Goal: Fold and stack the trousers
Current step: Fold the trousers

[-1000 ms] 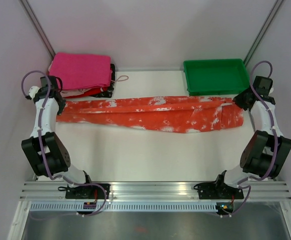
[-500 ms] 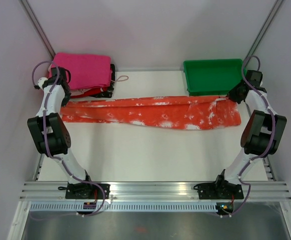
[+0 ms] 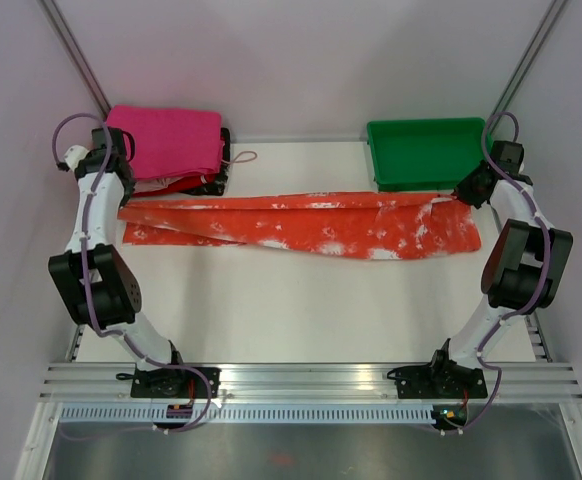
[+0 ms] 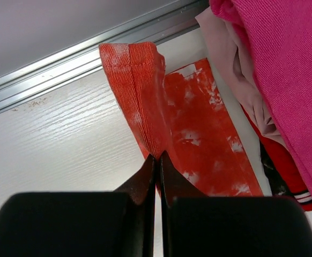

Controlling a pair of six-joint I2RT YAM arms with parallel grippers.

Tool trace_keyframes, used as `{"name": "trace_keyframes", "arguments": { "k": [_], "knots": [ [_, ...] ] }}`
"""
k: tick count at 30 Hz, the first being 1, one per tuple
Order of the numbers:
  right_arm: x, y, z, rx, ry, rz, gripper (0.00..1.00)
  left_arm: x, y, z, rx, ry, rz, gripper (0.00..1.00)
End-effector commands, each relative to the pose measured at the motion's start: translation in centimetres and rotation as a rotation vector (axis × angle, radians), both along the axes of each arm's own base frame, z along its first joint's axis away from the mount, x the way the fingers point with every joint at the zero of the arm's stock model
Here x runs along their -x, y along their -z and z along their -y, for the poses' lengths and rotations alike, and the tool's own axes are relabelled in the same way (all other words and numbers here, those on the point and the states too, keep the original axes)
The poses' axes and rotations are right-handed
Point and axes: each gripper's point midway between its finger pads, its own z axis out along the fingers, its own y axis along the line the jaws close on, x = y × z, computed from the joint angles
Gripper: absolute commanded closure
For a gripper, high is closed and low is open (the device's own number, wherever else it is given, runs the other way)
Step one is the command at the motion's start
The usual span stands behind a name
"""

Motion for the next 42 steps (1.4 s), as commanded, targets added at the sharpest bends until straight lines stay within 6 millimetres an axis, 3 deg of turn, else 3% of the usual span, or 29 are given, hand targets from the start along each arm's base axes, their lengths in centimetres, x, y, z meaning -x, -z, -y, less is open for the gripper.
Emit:
{"name": "trace_keyframes", "arguments": {
  "k": [1, 4, 8, 11, 16, 23, 30, 35, 36, 38, 39, 42],
  "knots": [
    [-0.7, -5.0, 7.3, 0.243, 0.186, 0.125, 1.0, 4.4, -6.1, -5.7, -0.261, -0.191, -0.002, 0.98],
    [-0.2, -4.4, 7.3, 0.245, 0.2, 0.121, 1.0, 6.1, -4.9, -5.6, -0.276, -0.198, -0.041, 0.98],
    [0.0, -4.3, 7.4, 0.253, 0.2, 0.118, 1.0, 6.3, -3.4, -5.8, -0.278, -0.199, -0.101, 0.98],
    [-0.1, -4.1, 7.5, 0.255, 0.209, 0.116, 1.0, 6.3, -1.2, -5.8, -0.245, -0.236, -0.176, 0.98],
    [-1.0, -2.8, 7.7, 0.242, 0.206, 0.106, 1.0, 4.3, 1.8, -6.3, -0.224, -0.244, -0.231, 0.98],
    [-2.9, -1.4, 8.0, 0.234, 0.182, 0.091, 1.0, 0.7, 3.9, -7.0, -0.204, -0.239, -0.233, 0.98],
    [-4.4, 1.5, 7.5, 0.216, 0.143, 0.052, 1.0, -3.9, 3.6, -7.0, -0.208, -0.193, -0.151, 0.98],
    [-4.9, 2.1, 7.1, 0.214, 0.134, 0.049, 0.92, -5.5, 4.5, -6.5, -0.196, -0.158, -0.14, 0.96],
    [-5.0, 2.0, 7.1, 0.213, 0.135, 0.056, 0.88, -5.9, 4.7, -6.4, -0.186, -0.153, -0.137, 0.95],
    [-5.3, 1.6, 7.0, 0.212, 0.13, 0.071, 0.78, -6.2, 4.7, -6.1, -0.165, -0.142, -0.128, 0.71],
    [-5.6, 0.9, 6.8, 0.21, 0.115, 0.092, 0.77, -6.5, 4.1, -5.7, -0.147, -0.112, -0.115, 0.68],
    [-6.3, -1.6, 6.5, 0.217, 0.079, 0.128, 0.63, -7.2, 2.7, -5.0, -0.143, -0.019, -0.081, 0.39]
  ]
}}
